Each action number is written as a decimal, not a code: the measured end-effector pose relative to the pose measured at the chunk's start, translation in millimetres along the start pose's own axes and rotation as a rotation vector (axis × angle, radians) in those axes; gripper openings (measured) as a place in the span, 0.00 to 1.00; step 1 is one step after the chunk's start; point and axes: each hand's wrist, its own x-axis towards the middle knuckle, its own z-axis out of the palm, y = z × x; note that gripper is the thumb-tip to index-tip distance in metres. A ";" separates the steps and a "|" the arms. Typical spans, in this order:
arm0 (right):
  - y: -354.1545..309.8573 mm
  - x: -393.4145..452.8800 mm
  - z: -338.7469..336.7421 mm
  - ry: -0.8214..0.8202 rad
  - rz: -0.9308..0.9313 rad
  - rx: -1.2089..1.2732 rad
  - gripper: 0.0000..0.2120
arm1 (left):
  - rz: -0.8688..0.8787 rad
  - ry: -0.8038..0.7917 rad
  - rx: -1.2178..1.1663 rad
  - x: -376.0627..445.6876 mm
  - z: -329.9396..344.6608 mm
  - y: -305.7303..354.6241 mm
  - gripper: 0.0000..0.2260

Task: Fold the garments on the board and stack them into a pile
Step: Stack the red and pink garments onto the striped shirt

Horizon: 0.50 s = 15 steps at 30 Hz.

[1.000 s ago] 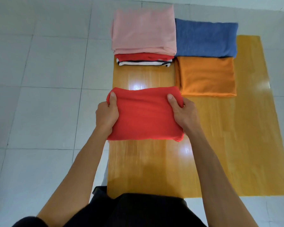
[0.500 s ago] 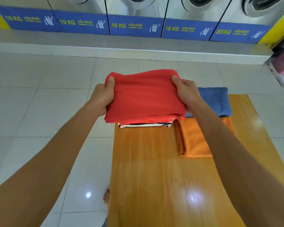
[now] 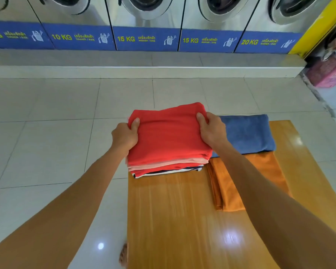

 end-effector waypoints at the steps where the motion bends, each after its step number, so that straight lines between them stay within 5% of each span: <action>1: 1.1 -0.9 0.7 0.004 -0.005 -0.012 0.16 | -0.009 0.000 -0.007 0.1 2.6 -3.0 0.24; 15: 6.9 -0.6 11.4 -0.011 0.022 0.028 0.20 | 0.044 0.051 0.060 4.5 10.1 -15.9 0.25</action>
